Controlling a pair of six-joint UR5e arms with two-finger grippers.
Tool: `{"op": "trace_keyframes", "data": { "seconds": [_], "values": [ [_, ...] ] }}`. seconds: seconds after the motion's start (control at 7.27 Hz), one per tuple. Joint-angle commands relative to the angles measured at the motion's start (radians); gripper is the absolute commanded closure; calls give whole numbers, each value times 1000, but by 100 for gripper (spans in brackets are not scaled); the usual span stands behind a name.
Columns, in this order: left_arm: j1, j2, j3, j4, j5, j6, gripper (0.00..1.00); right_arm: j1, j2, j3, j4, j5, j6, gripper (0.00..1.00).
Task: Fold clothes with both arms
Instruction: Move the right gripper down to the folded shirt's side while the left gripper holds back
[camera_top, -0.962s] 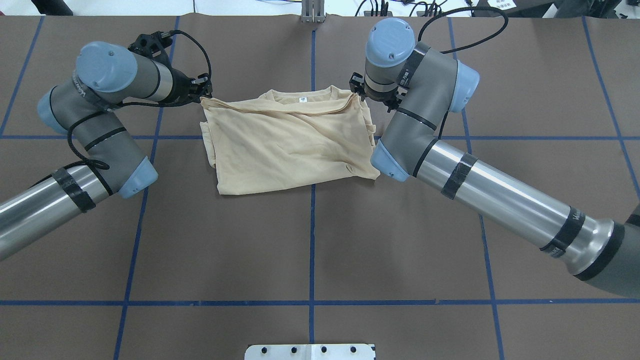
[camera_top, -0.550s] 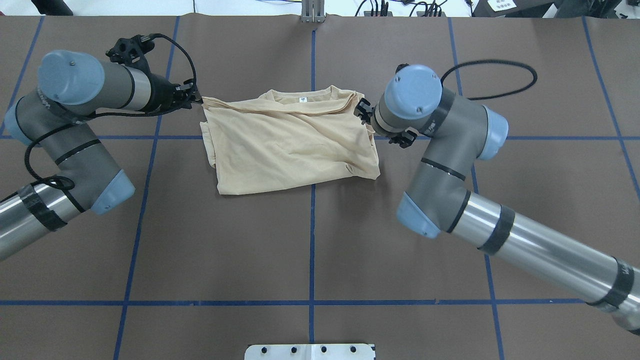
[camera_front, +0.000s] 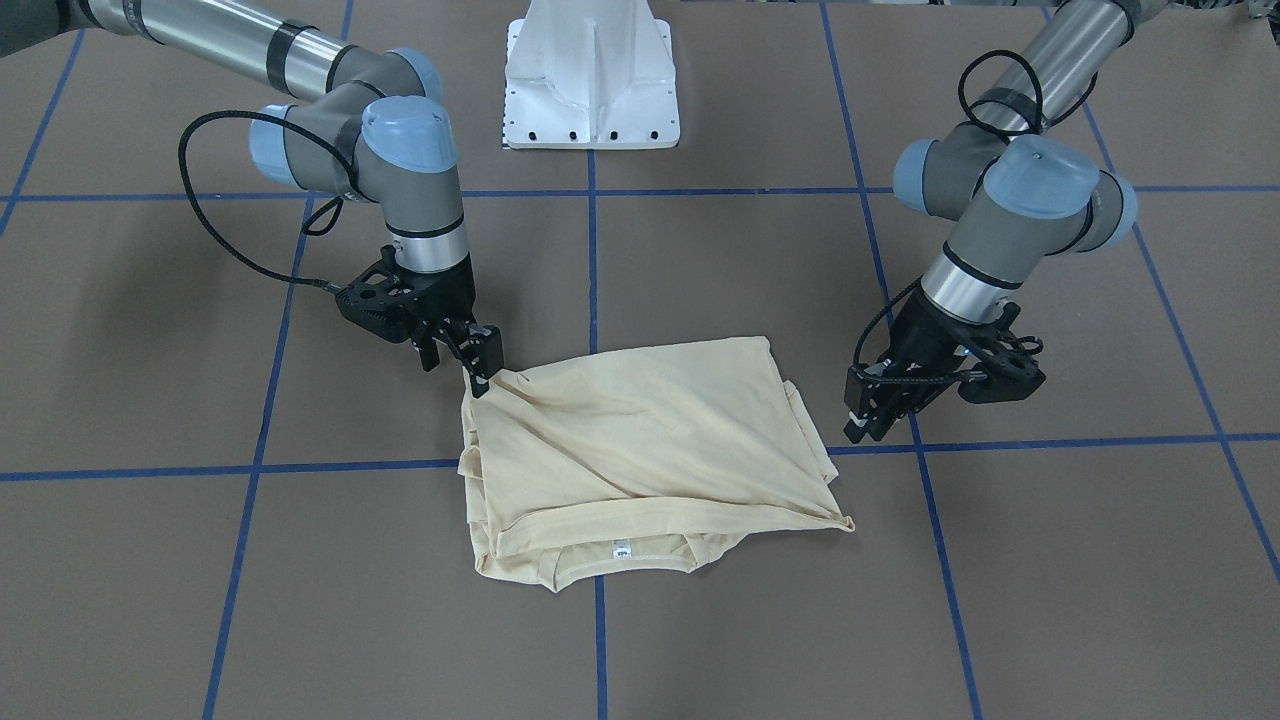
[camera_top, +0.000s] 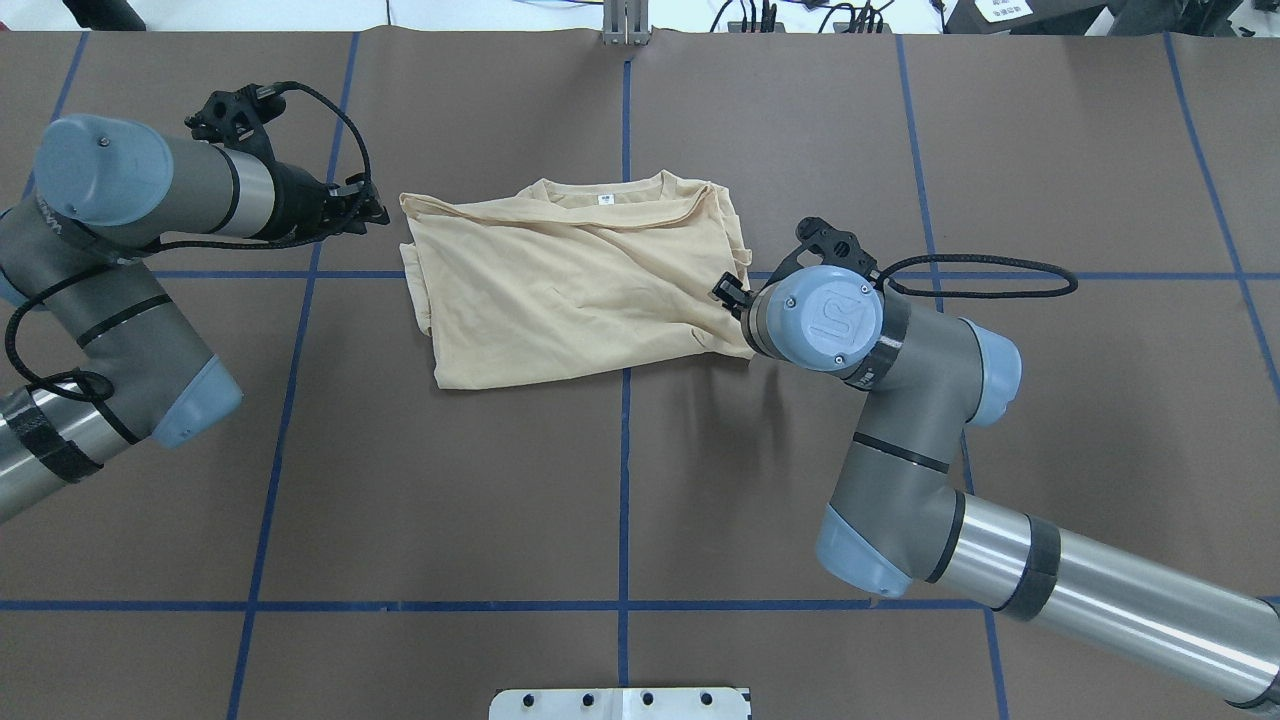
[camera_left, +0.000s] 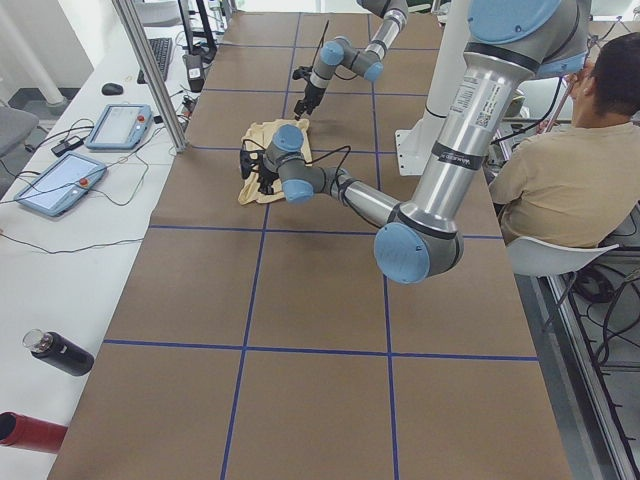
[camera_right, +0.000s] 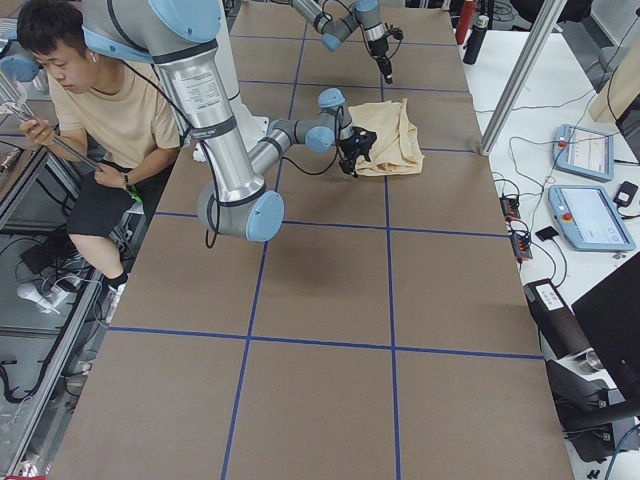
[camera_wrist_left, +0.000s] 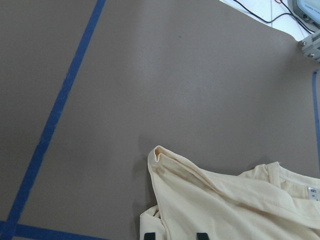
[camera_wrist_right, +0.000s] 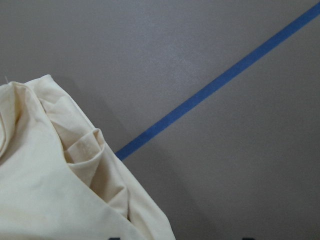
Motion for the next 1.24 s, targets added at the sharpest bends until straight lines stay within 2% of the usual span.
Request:
{"op": "trace_keyframes", "data": {
  "seconds": [0.0,0.14,0.27,0.55,0.96,1.1],
  "values": [
    [1,1,3,1,0,3,61,-32,-2,-6,0,-16,2,14],
    [1,1,4,1,0,3,61,-35,-2,-5,0,-18,2,14],
    [1,2,4,1,0,3,61,-38,-4,-3,0,-19,11,19],
    [-1,2,3,1,0,3,61,-50,1,1,0,-39,86,100],
    [1,1,1,1,-2,3,61,-23,5,12,-3,-22,76,100],
    [1,1,-5,1,-5,2,61,-14,-21,91,-18,8,76,100]
  ]
}}
